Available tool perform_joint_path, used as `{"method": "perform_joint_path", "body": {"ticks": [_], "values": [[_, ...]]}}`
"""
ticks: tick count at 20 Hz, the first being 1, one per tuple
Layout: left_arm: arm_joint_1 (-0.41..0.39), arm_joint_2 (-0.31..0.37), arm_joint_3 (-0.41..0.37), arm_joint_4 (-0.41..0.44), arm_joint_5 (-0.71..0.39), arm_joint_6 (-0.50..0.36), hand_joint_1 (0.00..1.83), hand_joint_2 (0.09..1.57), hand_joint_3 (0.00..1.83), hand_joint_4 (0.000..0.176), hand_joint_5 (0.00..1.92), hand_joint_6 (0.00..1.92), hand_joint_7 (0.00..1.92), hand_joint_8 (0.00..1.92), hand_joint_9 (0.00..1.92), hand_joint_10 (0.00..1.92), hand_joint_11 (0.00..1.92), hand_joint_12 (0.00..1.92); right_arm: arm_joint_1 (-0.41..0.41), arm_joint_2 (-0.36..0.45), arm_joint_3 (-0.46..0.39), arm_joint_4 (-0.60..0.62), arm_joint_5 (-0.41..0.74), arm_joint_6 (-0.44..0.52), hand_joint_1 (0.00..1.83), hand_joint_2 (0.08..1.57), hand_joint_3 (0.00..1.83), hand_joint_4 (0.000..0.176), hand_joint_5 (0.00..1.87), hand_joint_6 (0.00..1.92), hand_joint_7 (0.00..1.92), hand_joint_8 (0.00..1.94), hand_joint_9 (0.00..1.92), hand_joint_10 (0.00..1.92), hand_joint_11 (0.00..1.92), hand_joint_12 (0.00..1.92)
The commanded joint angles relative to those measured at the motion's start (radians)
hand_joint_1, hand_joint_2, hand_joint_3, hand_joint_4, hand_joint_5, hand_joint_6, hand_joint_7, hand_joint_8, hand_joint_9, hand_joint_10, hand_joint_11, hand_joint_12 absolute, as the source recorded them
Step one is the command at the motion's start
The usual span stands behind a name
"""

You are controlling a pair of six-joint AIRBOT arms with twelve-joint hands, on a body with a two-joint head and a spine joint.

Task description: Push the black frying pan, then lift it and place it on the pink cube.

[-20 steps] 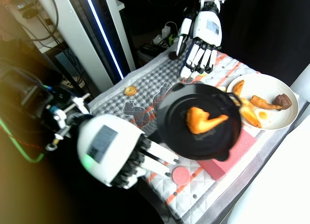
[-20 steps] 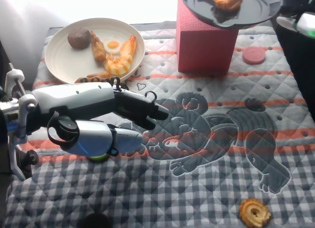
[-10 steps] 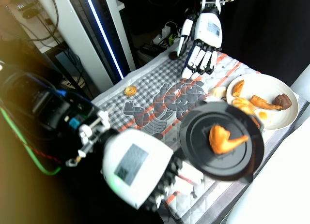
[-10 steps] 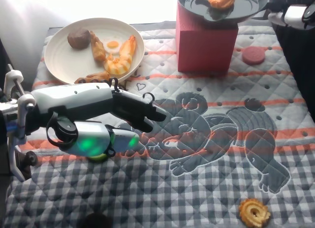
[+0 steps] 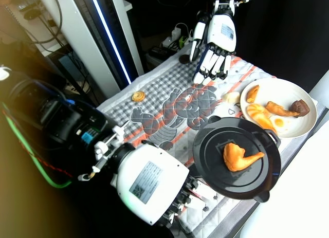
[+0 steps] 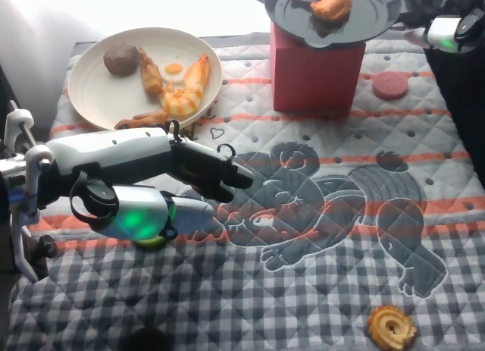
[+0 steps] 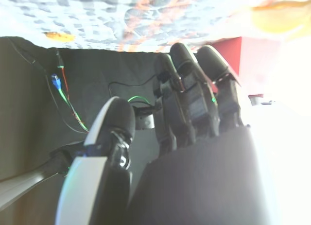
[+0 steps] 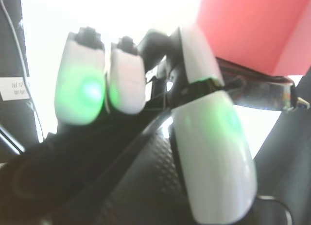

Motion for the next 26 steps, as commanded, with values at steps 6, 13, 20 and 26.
{"method": "perform_joint_path", "body": {"ticks": [6, 13, 20, 26], "values": [[-0.004, -0.004, 0.007, -0.029, -0.109, -0.005, 0.57, 1.45, 0.0, 0.0, 0.5, 0.01, 0.67, 0.0, 0.52, 0.33, 0.0, 1.41, 0.015, 0.0, 0.0, -0.025, 0.116, 0.003, 1.52, 1.28, 0.0, 0.0, 1.32, 1.92, 1.43, 1.94, 1.53, 1.92, 1.59, 1.92], [0.004, 0.0, 0.006, -0.039, -0.108, -0.005, 0.61, 1.44, 0.0, 0.0, 0.52, 0.01, 0.69, 0.01, 0.54, 0.36, 0.0, 1.46, 0.015, 0.003, -0.021, -0.026, 0.1, -0.027, 1.35, 1.37, 0.0, 0.0, 0.09, 1.63, 0.42, 1.79, 0.65, 1.8, 0.59, 1.92], [0.005, 0.0, 0.006, -0.043, -0.11, -0.005, 0.59, 1.44, 0.0, 0.0, 0.5, 0.01, 0.64, 0.0, 0.49, 0.3, 0.0, 1.33, 0.0, 0.035, -0.044, -0.028, 0.099, -0.03, 1.01, 1.28, 0.0, 0.097, 0.0, 0.92, 0.0, 0.92, 0.0, 1.37, 0.0, 1.91], [0.008, 0.001, 0.005, -0.048, -0.11, -0.005, 0.55, 1.43, 0.0, 0.0, 0.5, 0.0, 0.66, 0.01, 0.51, 0.29, 0.0, 1.34, 0.0, 0.063, -0.114, -0.027, 0.103, -0.104, 0.89, 1.29, 0.0, 0.141, 0.0, 0.1, 0.01, 0.21, 0.0, 0.55, 0.0, 1.25]]}}
